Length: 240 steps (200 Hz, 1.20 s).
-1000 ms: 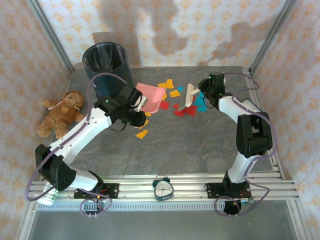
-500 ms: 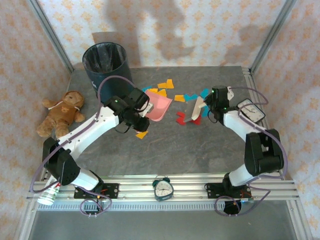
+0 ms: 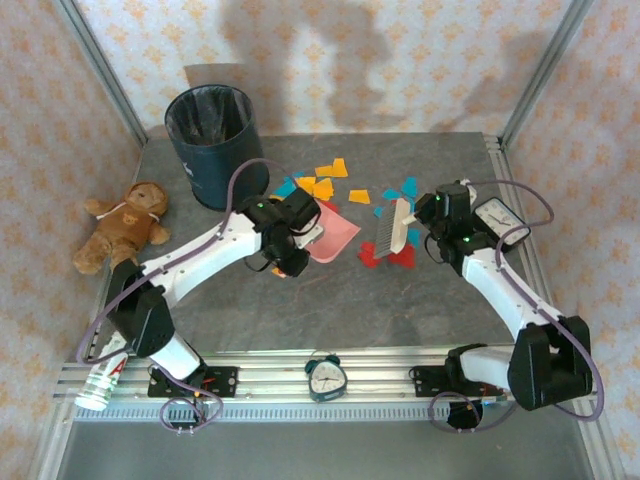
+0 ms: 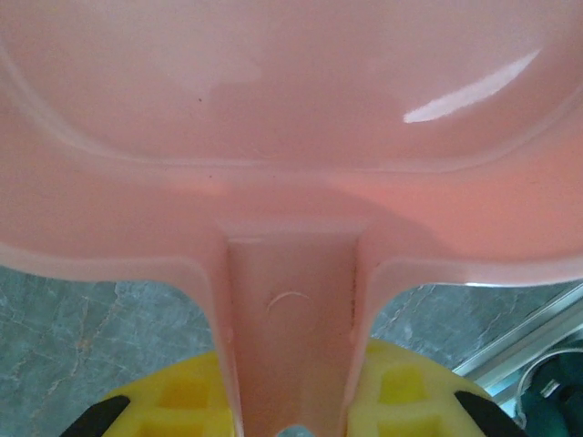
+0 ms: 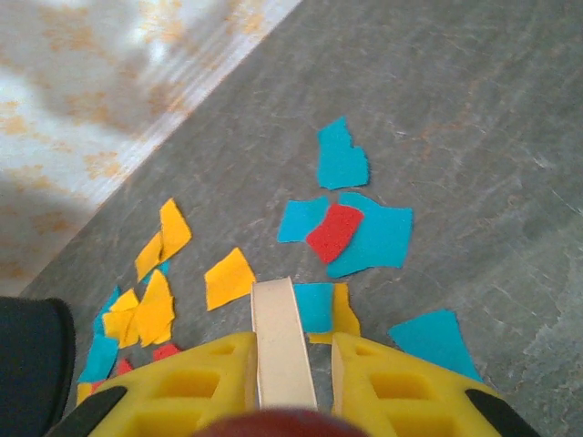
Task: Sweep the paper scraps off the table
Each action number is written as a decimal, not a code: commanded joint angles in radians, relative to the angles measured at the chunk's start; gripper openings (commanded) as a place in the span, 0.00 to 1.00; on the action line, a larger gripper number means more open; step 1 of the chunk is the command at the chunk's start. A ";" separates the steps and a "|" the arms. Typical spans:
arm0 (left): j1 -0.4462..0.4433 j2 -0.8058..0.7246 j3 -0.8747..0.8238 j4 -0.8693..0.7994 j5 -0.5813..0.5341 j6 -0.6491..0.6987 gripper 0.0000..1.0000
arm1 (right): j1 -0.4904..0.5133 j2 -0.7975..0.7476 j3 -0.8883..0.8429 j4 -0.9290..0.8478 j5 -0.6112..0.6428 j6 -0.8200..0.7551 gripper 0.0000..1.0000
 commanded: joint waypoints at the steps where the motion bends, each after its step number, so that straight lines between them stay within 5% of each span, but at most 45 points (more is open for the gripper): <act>1: -0.026 0.026 0.038 -0.079 -0.068 0.068 0.00 | 0.005 -0.056 0.070 -0.038 -0.011 -0.100 0.00; 107: -0.071 0.226 0.117 -0.142 -0.020 0.201 0.00 | 0.003 -0.047 0.133 -0.184 0.304 -0.507 0.00; 240: -0.097 0.460 0.275 -0.283 0.004 0.294 0.00 | 0.008 0.089 0.142 -0.177 0.242 -0.662 0.00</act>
